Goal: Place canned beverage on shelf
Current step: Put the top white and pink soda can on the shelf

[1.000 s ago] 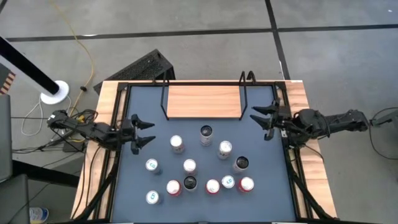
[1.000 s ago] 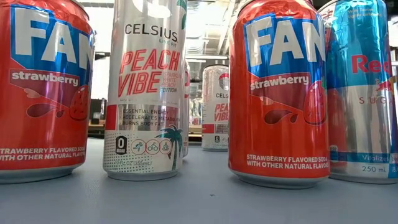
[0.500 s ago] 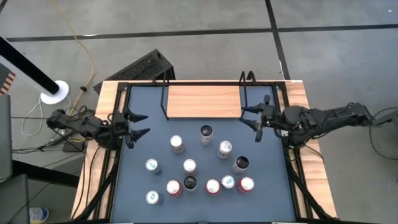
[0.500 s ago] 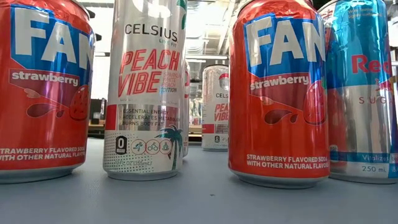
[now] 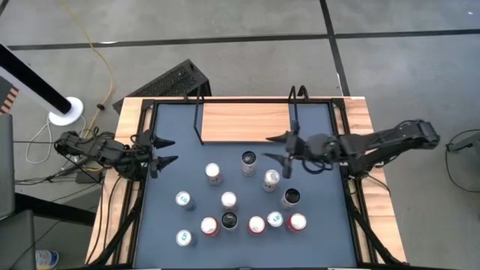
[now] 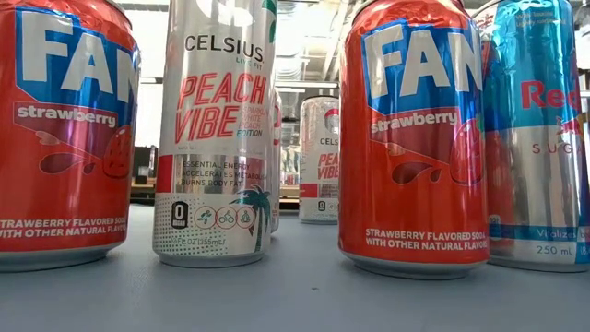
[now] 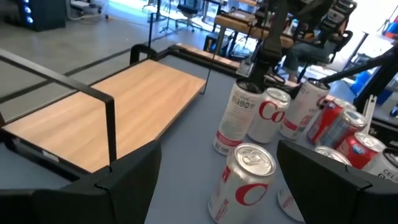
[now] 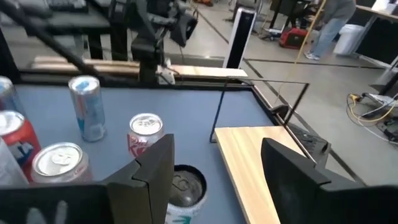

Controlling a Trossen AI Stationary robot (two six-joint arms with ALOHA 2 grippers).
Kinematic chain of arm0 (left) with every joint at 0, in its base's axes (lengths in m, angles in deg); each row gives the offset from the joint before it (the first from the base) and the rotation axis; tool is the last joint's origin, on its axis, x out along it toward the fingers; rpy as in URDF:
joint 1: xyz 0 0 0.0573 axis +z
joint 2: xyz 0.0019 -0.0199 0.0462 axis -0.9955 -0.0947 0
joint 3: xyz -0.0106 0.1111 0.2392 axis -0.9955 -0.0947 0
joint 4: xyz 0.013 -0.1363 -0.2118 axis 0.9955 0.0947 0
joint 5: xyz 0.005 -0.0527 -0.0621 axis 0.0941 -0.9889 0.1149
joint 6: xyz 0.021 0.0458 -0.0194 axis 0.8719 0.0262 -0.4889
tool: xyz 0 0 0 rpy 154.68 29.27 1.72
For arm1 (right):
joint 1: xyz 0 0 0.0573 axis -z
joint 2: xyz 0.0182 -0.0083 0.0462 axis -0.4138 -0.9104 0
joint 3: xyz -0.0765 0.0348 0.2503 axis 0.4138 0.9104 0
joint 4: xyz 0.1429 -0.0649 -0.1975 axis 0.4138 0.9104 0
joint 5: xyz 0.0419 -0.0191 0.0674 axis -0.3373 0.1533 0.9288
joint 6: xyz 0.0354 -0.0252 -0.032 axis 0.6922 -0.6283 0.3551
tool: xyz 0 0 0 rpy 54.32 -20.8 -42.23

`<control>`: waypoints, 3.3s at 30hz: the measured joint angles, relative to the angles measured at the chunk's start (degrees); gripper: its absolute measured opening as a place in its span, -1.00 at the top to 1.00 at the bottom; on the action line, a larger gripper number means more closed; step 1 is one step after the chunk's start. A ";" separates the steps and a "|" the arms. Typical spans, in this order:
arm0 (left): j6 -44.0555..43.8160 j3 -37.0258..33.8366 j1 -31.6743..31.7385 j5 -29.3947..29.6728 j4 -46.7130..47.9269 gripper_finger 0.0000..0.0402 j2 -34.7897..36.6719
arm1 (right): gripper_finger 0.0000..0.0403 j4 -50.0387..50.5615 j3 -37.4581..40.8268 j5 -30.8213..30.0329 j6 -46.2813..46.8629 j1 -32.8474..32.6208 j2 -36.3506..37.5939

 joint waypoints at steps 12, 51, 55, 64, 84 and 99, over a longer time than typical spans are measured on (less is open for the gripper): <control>-2.42 -0.24 0.00 0.46 0.00 -0.55 -0.02 | -0.33 15.37 -18.46 8.92 -4.67 4.34 -17.22; -2.40 -0.26 0.00 1.13 0.22 -0.55 -0.01 | -0.35 43.63 -37.44 16.61 -4.08 8.20 -36.00; -2.42 -0.26 0.00 1.25 0.24 -0.55 -0.01 | -0.35 43.62 -37.25 17.43 -4.26 8.73 -36.00; -2.45 -0.26 0.00 1.25 0.24 -0.55 -0.01 | -0.44 44.11 -37.27 20.92 -3.45 10.14 -36.69; -1.99 -0.28 0.00 2.32 0.22 -0.55 -0.02 | -0.65 44.69 -37.25 21.00 -6.23 10.64 -38.67; -1.92 -0.28 0.00 2.34 0.22 -0.55 0.00 | -0.65 44.17 -37.30 22.82 -6.34 11.20 -40.79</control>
